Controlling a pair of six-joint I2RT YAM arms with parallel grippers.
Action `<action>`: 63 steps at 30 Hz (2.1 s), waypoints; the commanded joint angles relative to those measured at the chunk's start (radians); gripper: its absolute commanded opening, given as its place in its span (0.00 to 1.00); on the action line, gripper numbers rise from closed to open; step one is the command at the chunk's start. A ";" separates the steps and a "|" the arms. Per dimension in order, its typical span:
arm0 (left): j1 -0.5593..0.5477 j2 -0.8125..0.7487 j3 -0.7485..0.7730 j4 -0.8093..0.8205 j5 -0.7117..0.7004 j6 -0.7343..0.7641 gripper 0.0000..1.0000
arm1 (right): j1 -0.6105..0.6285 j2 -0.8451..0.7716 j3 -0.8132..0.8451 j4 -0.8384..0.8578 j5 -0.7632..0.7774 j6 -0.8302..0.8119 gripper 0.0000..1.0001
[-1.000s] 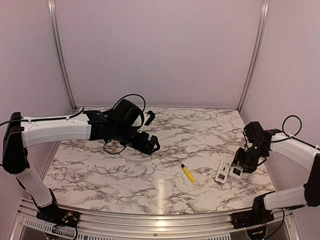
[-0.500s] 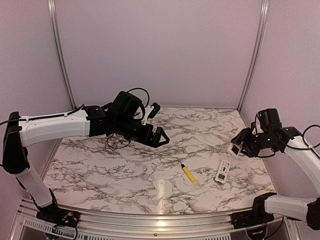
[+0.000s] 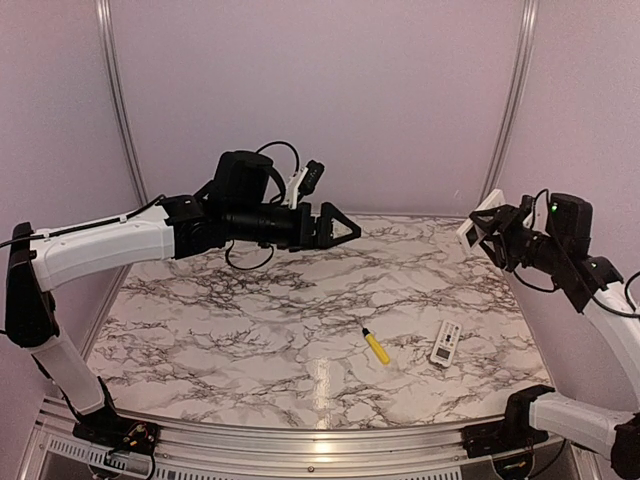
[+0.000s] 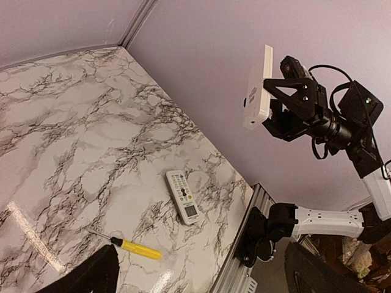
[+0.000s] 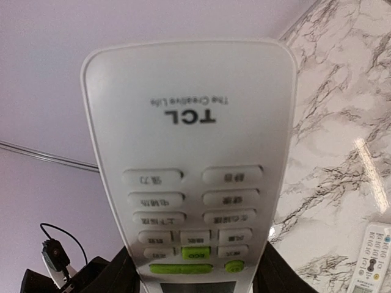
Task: Unload the batteries from the remote control
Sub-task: Pass from the right arm to the left
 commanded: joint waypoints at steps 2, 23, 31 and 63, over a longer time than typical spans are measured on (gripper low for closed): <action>0.006 0.005 0.026 0.228 0.089 -0.135 0.98 | 0.001 -0.003 0.048 0.215 -0.038 0.087 0.29; 0.002 0.278 0.204 0.839 0.175 -0.747 0.92 | 0.015 0.003 -0.004 0.723 -0.004 0.114 0.29; -0.005 0.293 0.274 0.701 0.127 -0.600 0.89 | 0.107 0.112 0.098 0.667 0.037 0.115 0.28; -0.100 0.182 0.227 0.489 -0.381 0.653 0.80 | 0.371 0.312 0.283 0.497 0.228 0.309 0.26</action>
